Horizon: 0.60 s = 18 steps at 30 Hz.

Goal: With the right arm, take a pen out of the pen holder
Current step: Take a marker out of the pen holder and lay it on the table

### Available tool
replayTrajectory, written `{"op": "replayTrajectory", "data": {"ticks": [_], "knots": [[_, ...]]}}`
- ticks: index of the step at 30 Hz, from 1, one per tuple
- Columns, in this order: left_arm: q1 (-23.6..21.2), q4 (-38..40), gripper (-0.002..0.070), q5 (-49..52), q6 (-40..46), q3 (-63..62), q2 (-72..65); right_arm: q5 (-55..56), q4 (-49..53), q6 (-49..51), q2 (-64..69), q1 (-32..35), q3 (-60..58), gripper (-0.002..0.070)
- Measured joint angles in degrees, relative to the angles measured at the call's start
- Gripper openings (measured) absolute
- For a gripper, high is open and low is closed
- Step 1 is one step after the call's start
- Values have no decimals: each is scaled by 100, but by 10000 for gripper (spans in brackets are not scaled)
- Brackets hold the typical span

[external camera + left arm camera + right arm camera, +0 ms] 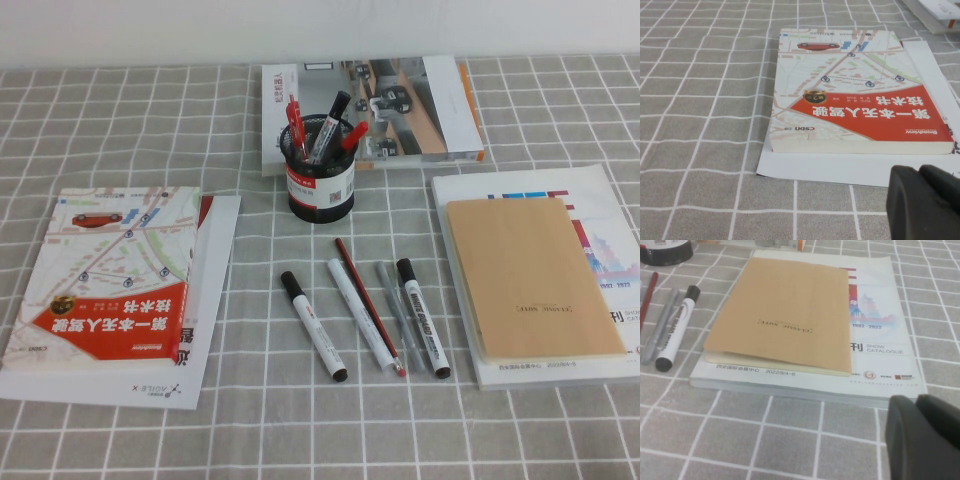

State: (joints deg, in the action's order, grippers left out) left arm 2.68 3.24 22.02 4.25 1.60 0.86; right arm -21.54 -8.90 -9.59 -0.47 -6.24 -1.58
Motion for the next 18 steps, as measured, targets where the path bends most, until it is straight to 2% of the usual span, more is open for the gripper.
{"op": "replayTrajectory", "data": {"ticks": [18], "knots": [[0,0,-2,0,0,0,0,-14,-190,-50,0,0,0,-12]]}}
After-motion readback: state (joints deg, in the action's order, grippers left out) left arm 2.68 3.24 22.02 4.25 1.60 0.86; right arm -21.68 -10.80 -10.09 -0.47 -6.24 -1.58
